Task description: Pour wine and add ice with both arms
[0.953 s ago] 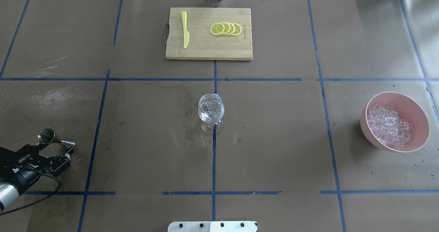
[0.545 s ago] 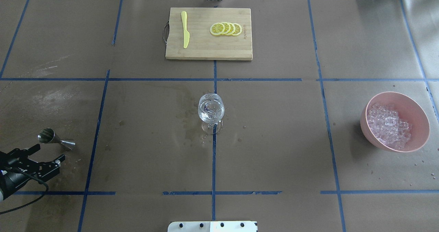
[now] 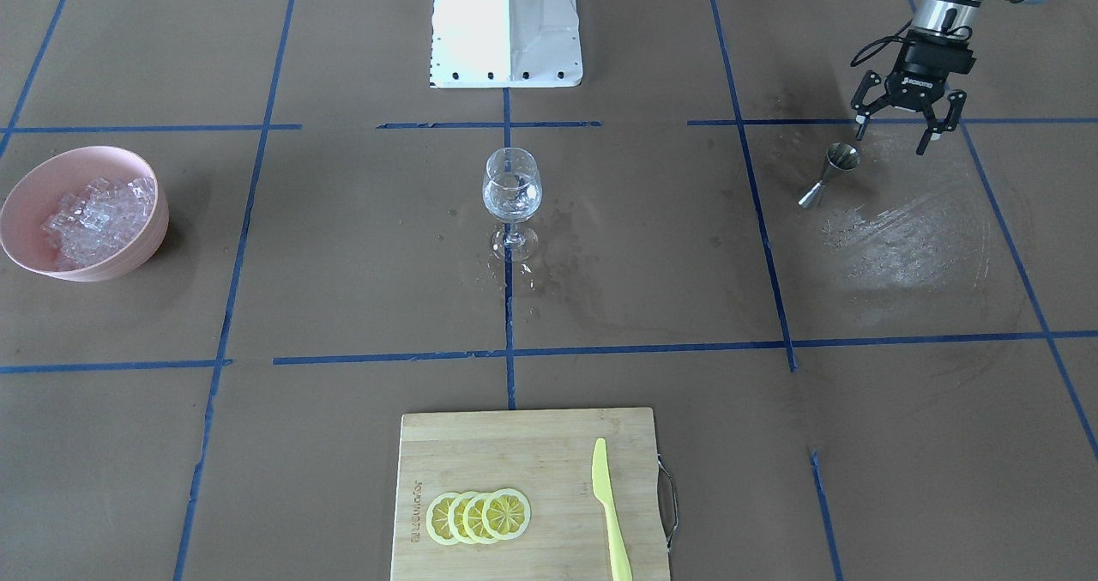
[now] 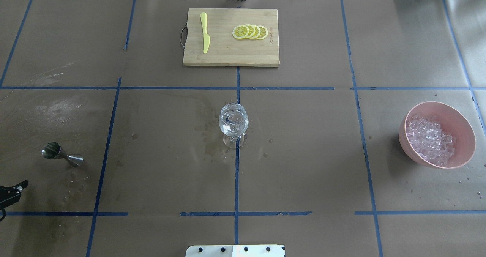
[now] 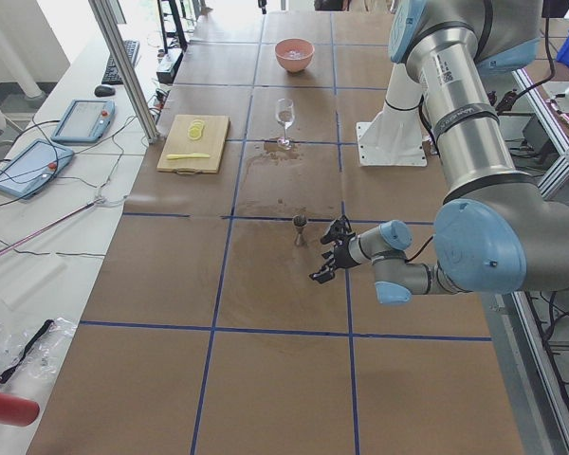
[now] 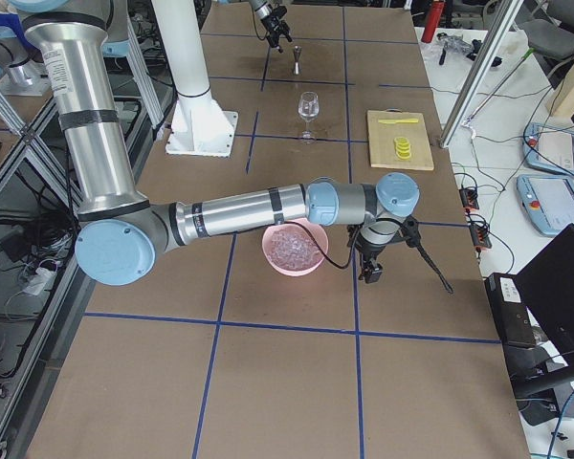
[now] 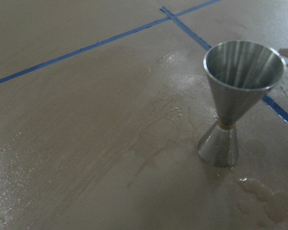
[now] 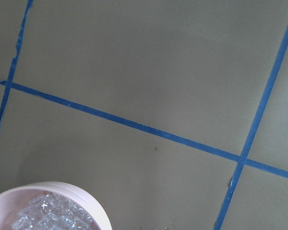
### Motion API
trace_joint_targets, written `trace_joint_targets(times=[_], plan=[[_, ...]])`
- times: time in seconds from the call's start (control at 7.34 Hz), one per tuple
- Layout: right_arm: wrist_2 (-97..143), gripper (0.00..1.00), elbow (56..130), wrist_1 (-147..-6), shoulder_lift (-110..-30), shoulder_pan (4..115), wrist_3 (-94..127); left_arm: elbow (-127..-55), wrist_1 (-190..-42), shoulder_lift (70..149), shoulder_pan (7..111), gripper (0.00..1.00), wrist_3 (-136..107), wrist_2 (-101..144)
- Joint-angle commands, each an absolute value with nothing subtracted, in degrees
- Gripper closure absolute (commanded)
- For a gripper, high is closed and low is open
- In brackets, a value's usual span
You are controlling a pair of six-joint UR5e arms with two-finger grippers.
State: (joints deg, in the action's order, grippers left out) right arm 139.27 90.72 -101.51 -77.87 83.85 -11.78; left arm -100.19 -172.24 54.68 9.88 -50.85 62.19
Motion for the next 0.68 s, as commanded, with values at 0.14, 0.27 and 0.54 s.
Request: trace_joint_targets(times=[0.14, 0.27, 0.54], plan=[[139.22, 0.0, 91.75, -101.43, -77.87, 83.85, -11.69, -99.14, -172.44, 53.96, 20.96, 0.01, -46.78, 72.91], [139.22, 0.0, 92.28, -101.43, -77.87, 83.85, -11.52, -99.66, -172.7, 54.49, 26.57, 0.01, -42.49, 74.25], [139.22, 0.0, 92.64, -101.43, -77.87, 83.85, -10.2, -99.85, -172.79, 55.97, 36.07, 0.01, -41.58, 89.12]])
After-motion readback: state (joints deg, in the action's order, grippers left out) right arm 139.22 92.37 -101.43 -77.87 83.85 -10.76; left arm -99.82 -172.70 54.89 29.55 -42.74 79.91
